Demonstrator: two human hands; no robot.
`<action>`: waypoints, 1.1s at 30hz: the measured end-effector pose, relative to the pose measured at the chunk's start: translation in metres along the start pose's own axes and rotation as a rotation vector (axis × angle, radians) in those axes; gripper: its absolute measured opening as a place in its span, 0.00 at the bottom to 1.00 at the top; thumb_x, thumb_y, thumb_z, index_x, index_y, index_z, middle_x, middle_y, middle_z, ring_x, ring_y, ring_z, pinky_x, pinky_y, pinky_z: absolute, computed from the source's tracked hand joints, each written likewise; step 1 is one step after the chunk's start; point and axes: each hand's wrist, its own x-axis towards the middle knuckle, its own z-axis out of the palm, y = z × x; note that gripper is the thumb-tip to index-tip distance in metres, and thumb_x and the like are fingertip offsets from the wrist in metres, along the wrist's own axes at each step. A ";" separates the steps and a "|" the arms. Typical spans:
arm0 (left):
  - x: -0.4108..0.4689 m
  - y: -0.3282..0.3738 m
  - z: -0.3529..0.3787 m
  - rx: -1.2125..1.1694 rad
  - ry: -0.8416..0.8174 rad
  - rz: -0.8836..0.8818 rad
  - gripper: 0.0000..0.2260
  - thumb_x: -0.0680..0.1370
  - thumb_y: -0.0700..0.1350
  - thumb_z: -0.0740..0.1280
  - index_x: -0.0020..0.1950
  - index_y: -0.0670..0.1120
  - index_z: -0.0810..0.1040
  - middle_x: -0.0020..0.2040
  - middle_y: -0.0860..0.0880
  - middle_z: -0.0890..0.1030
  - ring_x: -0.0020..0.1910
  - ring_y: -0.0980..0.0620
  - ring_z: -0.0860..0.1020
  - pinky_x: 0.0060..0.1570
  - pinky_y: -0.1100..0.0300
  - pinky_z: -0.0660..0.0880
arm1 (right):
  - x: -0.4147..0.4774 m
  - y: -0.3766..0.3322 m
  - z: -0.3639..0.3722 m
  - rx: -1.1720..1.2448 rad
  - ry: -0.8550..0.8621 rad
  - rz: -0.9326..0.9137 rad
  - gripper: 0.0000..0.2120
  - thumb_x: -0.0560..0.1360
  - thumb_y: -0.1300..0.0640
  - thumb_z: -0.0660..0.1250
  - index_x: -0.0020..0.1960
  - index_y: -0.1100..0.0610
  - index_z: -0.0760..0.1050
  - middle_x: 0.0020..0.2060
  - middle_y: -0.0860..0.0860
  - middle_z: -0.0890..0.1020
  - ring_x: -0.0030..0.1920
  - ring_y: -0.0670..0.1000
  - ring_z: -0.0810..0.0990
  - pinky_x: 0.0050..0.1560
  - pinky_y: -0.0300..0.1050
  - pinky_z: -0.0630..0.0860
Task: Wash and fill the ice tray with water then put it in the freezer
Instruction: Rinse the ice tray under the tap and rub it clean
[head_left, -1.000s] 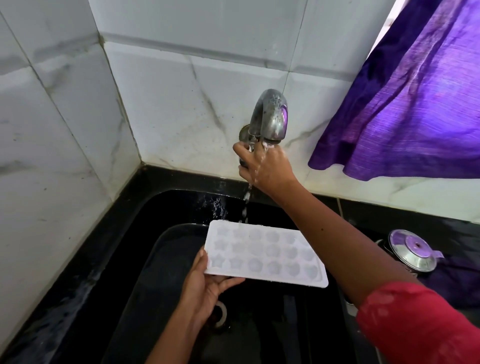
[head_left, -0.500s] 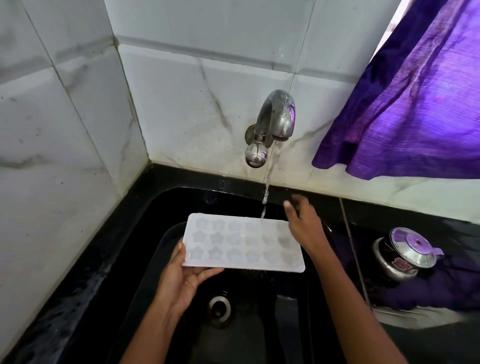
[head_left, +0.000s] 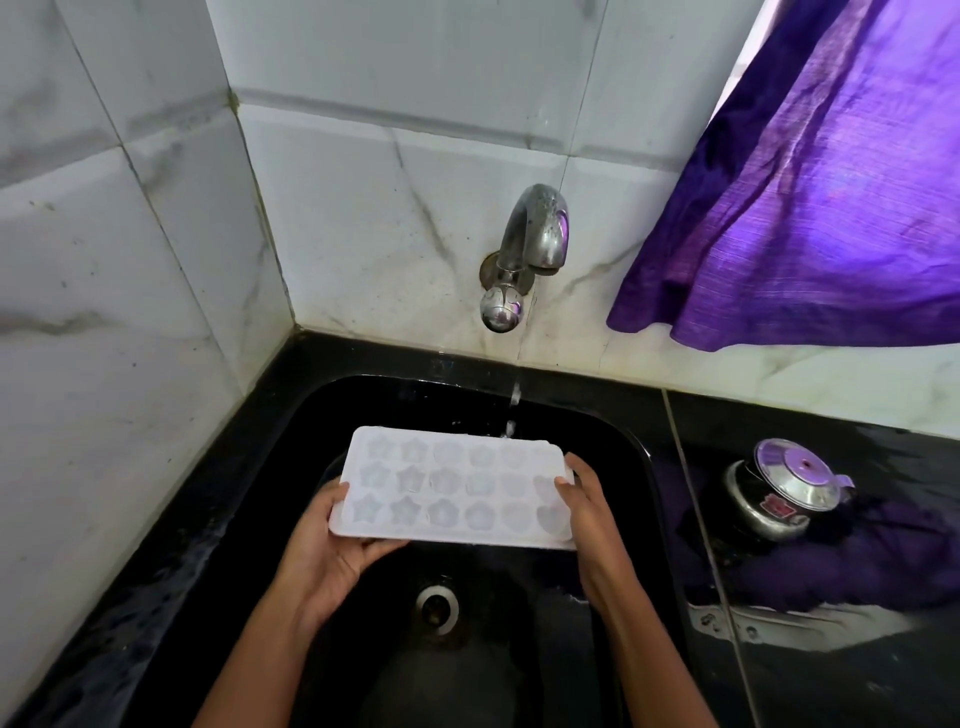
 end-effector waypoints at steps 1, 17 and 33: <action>0.000 0.002 0.000 0.030 0.010 0.013 0.11 0.81 0.46 0.56 0.57 0.44 0.74 0.49 0.42 0.84 0.45 0.42 0.83 0.32 0.47 0.80 | -0.003 0.001 0.002 0.008 -0.004 -0.001 0.19 0.81 0.58 0.56 0.71 0.49 0.63 0.69 0.49 0.69 0.66 0.52 0.70 0.65 0.48 0.68; -0.002 0.005 0.000 0.065 -0.054 0.121 0.11 0.81 0.49 0.56 0.58 0.61 0.74 0.50 0.55 0.84 0.47 0.48 0.83 0.33 0.47 0.81 | -0.011 -0.010 -0.004 -0.278 -0.055 -0.150 0.20 0.80 0.60 0.56 0.69 0.45 0.65 0.61 0.44 0.69 0.60 0.47 0.71 0.57 0.41 0.68; 0.000 0.002 0.001 0.036 0.025 0.187 0.16 0.81 0.49 0.57 0.69 0.55 0.69 0.59 0.51 0.79 0.44 0.50 0.84 0.29 0.49 0.80 | 0.003 -0.044 -0.002 -1.293 0.061 -0.378 0.24 0.77 0.64 0.55 0.67 0.44 0.70 0.51 0.52 0.66 0.42 0.49 0.68 0.38 0.41 0.65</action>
